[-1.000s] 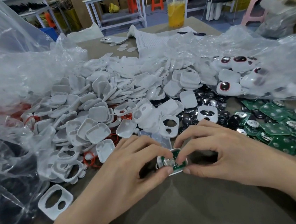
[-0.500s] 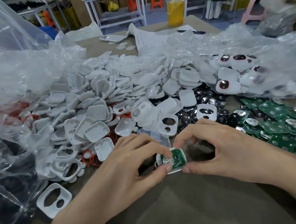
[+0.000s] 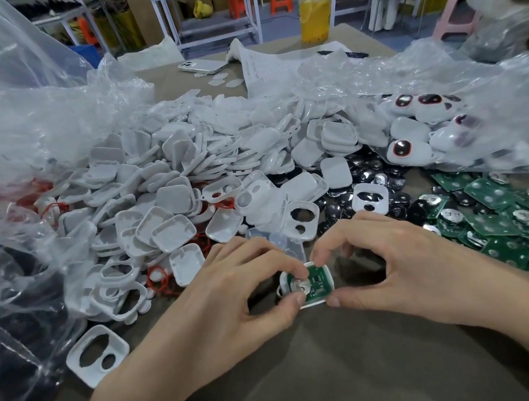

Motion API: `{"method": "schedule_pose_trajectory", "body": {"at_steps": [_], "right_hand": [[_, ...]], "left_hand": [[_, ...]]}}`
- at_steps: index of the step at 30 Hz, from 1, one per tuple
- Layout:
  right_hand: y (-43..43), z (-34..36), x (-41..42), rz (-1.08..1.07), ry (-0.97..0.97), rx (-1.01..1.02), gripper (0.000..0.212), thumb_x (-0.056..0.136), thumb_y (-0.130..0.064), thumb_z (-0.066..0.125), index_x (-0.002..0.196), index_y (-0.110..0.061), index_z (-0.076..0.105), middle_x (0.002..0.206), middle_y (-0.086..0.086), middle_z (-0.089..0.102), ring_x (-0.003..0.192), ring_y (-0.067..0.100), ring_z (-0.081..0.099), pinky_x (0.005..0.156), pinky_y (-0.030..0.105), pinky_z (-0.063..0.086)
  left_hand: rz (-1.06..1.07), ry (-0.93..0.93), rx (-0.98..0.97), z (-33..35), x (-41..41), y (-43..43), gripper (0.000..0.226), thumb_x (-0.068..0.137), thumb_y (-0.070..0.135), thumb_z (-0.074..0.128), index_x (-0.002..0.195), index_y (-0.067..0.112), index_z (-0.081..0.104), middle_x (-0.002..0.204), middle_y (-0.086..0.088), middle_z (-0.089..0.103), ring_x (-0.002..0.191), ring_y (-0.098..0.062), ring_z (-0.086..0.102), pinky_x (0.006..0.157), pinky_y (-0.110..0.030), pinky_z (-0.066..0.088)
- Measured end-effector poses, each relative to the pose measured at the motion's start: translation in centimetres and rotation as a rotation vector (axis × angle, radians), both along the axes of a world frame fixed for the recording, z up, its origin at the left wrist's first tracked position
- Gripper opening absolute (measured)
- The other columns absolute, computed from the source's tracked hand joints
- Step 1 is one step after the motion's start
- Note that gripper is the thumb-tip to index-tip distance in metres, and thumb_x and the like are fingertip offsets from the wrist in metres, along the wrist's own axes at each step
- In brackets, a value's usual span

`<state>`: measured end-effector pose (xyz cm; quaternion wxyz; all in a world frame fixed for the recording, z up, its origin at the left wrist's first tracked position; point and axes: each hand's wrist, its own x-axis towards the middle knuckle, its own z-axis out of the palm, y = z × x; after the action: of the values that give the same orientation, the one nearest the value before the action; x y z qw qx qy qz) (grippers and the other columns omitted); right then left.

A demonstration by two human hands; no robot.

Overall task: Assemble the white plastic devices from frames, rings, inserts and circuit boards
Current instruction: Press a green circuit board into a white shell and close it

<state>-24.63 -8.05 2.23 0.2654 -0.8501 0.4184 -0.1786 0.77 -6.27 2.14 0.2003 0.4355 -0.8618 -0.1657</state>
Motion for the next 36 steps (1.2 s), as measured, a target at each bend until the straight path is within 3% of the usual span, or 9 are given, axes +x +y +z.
{"method": "schedule_pose_trajectory", "body": {"at_steps": [10,27,36], "right_hand": [[-0.08,-0.36,-0.02,0.001,-0.016,0.007,0.037,0.076,-0.069,0.066,0.108,-0.058,0.053,0.099,-0.015,0.059,0.107,0.008,0.054,0.080,0.030,0.051],[-0.16,-0.43,-0.09,-0.019,-0.008,-0.011,0.042,0.072,-0.077,0.058,0.110,-0.062,0.051,0.103,-0.024,0.052,0.107,0.001,0.054,0.081,0.028,0.050],[-0.22,-0.57,-0.12,0.009,-0.032,-0.019,0.037,0.075,-0.072,0.061,0.108,-0.057,0.054,0.104,-0.019,0.060,0.108,0.006,0.055,0.084,0.033,0.050]], "left_hand": [[0.010,0.013,-0.059,0.30,-0.20,0.20,0.025,0.098,0.052,0.054,0.113,0.038,0.067,0.108,0.022,0.059,0.109,-0.004,0.055,0.092,-0.023,0.041],[0.002,0.001,-0.038,-0.01,-0.54,0.14,0.024,0.097,0.050,0.054,0.111,0.037,0.067,0.111,0.023,0.056,0.111,-0.004,0.053,0.094,-0.024,0.041],[0.080,0.011,-0.102,0.36,0.06,-0.14,0.024,0.103,0.046,0.047,0.114,0.034,0.065,0.111,0.022,0.058,0.111,-0.006,0.056,0.093,-0.026,0.043]]}}
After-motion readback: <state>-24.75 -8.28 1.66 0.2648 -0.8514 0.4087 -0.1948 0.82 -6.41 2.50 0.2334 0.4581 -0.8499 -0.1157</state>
